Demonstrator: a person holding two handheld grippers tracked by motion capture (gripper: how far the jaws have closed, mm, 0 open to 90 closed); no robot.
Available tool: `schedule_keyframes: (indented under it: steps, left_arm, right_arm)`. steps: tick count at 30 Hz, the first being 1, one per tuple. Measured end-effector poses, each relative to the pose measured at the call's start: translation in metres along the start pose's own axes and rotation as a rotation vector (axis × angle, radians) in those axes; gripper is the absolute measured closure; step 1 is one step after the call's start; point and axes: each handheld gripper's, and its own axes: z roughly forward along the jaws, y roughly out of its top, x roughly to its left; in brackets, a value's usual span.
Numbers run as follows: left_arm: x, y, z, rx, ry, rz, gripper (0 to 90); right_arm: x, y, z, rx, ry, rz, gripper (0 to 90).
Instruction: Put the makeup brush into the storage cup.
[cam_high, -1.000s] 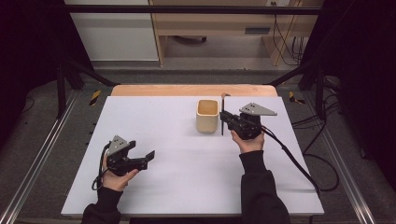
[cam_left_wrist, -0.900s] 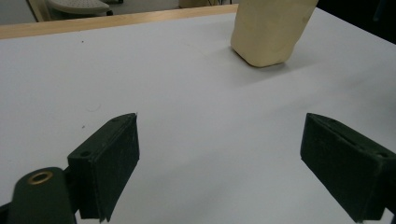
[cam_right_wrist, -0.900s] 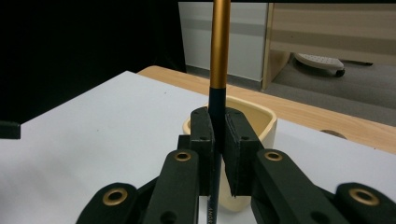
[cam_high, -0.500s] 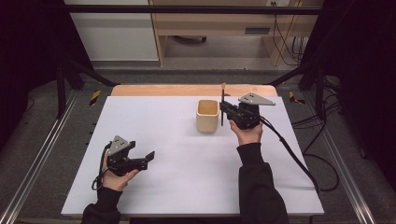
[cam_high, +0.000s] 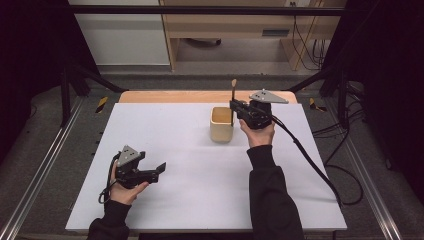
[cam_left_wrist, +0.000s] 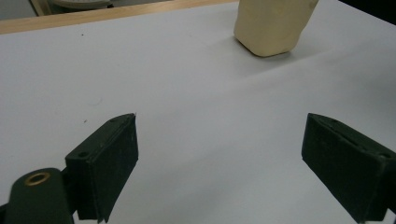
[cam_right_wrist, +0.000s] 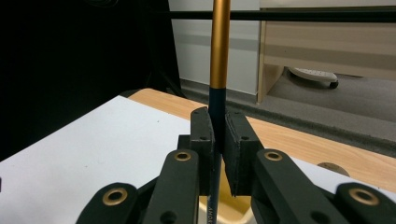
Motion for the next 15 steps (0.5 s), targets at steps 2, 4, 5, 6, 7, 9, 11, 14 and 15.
schedule_keyframes:
  steps: [2, 4, 5, 6, 7, 9, 11, 14, 15]
  left_arm:
    - [0.0, 0.0, 0.0, -0.002, 0.0, 0.0, 10.3]
    - [0.0, 0.0, -0.001, -0.004, 0.001, 0.0, 10.3]
    - [0.0, 0.0, -0.001, -0.004, 0.0, 0.0, 10.3]
    - [0.0, 0.0, -0.001, -0.004, 0.0, 0.0, 10.3]
    - [0.001, 0.0, -0.001, -0.004, 0.0, -0.001, 10.3]
    - [0.001, 0.0, -0.001, -0.004, 0.0, -0.001, 10.3]
    - [0.001, 0.0, -0.001, -0.002, 0.001, -0.001, 10.3]
    - [0.001, 0.0, -0.001, -0.006, 0.0, -0.002, 10.3]
    - [0.001, 0.0, -0.001, -0.006, 0.0, -0.002, 10.4]
  right_arm:
    - [0.0, 0.001, 0.003, -0.003, -0.002, 0.001, 83.4]
    - [0.0, 0.002, 0.005, -0.005, -0.003, 0.003, 83.4]
    - [0.0, 0.002, 0.007, -0.004, -0.008, 0.001, 83.4]
    - [0.0, 0.002, 0.007, -0.004, -0.008, 0.001, 83.4]
    - [-0.001, 0.002, 0.01, -0.005, -0.009, 0.005, 83.4]
    - [-0.001, 0.002, 0.011, -0.005, -0.011, 0.006, 83.4]
    - [-0.002, 0.003, 0.014, -0.006, -0.016, 0.007, 83.4]
    - [-0.001, 0.004, 0.017, -0.009, -0.019, 0.01, 83.4]
    - [-0.001, 0.004, 0.017, -0.009, -0.019, 0.01, 83.4]
